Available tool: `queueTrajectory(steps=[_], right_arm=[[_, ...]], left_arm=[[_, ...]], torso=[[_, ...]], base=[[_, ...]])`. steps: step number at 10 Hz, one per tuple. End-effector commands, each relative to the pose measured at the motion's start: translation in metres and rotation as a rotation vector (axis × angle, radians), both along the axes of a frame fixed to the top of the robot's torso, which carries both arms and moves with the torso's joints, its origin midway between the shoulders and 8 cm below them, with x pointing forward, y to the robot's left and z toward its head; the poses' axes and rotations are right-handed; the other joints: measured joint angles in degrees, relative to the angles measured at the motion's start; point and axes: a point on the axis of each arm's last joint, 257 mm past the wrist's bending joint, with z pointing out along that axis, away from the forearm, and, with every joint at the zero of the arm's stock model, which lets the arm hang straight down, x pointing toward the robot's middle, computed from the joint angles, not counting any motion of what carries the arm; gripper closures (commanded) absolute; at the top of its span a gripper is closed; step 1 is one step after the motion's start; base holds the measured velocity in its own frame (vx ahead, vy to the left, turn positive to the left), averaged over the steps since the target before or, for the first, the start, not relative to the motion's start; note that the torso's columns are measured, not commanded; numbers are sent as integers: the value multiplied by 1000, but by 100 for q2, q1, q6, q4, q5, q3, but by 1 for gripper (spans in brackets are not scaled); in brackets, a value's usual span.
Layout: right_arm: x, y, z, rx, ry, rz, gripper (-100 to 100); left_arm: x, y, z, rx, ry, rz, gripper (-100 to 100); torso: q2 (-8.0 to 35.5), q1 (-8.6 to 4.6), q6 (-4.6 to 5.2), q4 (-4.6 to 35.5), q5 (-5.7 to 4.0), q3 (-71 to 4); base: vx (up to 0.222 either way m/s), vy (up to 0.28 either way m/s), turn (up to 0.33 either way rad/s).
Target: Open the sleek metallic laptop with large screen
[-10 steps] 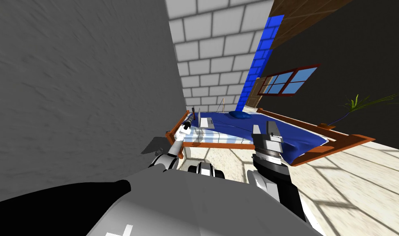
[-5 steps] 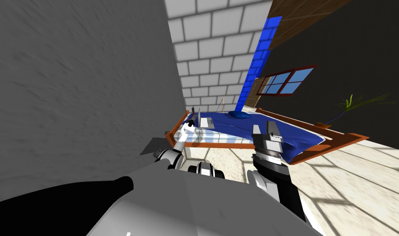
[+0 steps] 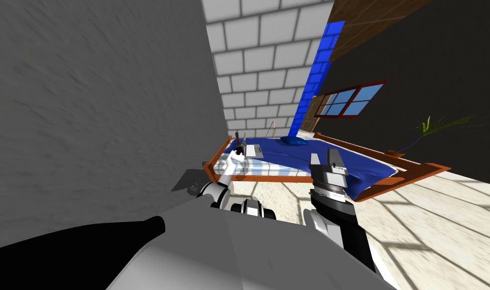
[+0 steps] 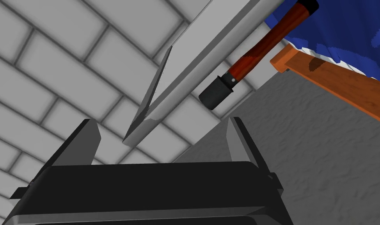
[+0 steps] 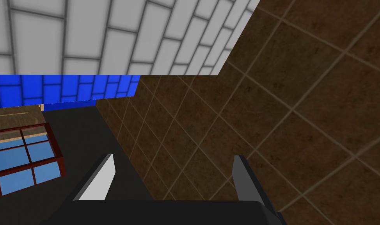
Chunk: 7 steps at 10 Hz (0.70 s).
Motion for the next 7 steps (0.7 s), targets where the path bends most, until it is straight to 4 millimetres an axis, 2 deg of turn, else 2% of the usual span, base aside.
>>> queueTrajectory(steps=[1, 2, 3, 7], right_arm=[[0, 0, 0, 0, 0, 0, 0], [0, 0, 0, 0, 0, 0, 0], [0, 0, 0, 0, 0, 0, 0], [0, 0, 0, 0, 0, 0, 0]], left_arm=[[1, -1, 3, -1, 1, 3, -100], [0, -1, 2, -1, 0, 0, -100], [0, -1, 2, -1, 1, 1, 100], [1, 5, 1, 195, 18, 17, 100]], torso=[[1, 4, -2, 1, 1, 1], [-23, 9, -2, -4, 2, -13], [-9, 6, -2, -4, 2, -7], [-14, -22, 24, -30, -1, -9]], base=[[90, 16, -25], [59, 12, -7], [9, 2, -1], [1, -83, -34]])
